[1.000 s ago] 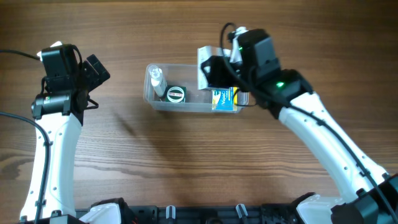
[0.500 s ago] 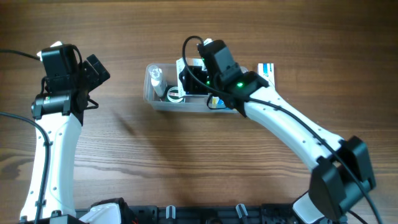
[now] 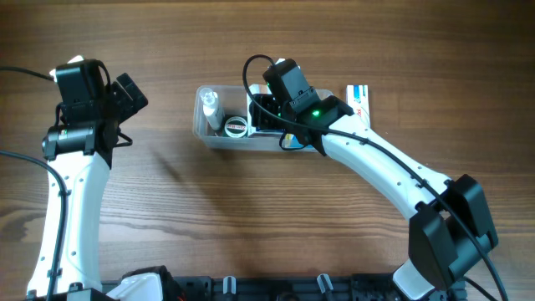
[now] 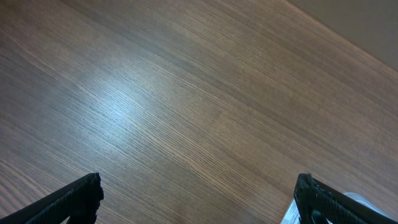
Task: Pack container
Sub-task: 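Lower the Hansaplast box beside the VapoDrops box and release, then move the right gripper to the white Panadol box and grasp it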
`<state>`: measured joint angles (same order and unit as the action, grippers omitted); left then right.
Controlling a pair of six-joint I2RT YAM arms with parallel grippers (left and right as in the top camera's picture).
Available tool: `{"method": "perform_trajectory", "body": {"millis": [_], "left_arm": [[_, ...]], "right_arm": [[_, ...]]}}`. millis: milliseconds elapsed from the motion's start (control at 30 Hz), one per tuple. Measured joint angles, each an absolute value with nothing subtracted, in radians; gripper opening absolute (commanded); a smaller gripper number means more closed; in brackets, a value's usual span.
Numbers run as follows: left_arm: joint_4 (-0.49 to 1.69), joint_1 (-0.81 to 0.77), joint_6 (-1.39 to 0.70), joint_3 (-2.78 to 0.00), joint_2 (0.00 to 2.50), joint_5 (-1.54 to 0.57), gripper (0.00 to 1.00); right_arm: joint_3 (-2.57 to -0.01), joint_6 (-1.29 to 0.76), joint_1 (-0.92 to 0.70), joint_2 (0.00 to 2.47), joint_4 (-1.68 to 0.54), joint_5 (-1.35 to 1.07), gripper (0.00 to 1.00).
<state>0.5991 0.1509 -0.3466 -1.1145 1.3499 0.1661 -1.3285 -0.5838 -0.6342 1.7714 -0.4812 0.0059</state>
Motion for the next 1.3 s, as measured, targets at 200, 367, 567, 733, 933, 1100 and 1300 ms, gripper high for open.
{"method": "perform_trajectory", "body": {"millis": [200,367,567,733,933,1100,1300], "left_arm": [[0.599,0.151,-0.347,-1.114,1.350,0.167,1.00],[0.599,0.151,-0.347,-1.114,1.350,0.167,1.00],[0.599,0.151,-0.347,-1.114,1.350,0.167,1.00],[0.599,0.151,-0.347,-1.114,1.350,0.167,1.00],[0.599,0.151,-0.347,-1.114,1.350,0.167,1.00],[0.599,0.151,-0.346,-1.114,1.350,0.167,1.00],[0.599,0.151,-0.347,-1.114,1.350,0.166,1.00]], "right_arm": [[-1.328,-0.595,-0.634,1.771,-0.506,0.009,0.72],[-1.328,-0.610,-0.634,1.771,-0.514,0.013,0.72],[-1.328,-0.611,-0.634,1.795,-0.513,0.020,0.73],[-1.328,-0.618,-0.634,1.856,-0.515,0.026,0.73],[-1.328,-0.629,-0.634,1.864,-0.512,0.027,0.95],[-1.328,-0.627,-0.634,1.864,-0.511,0.027,0.97],[-1.328,-0.627,-0.634,1.864,-0.512,0.027,0.96]]}}
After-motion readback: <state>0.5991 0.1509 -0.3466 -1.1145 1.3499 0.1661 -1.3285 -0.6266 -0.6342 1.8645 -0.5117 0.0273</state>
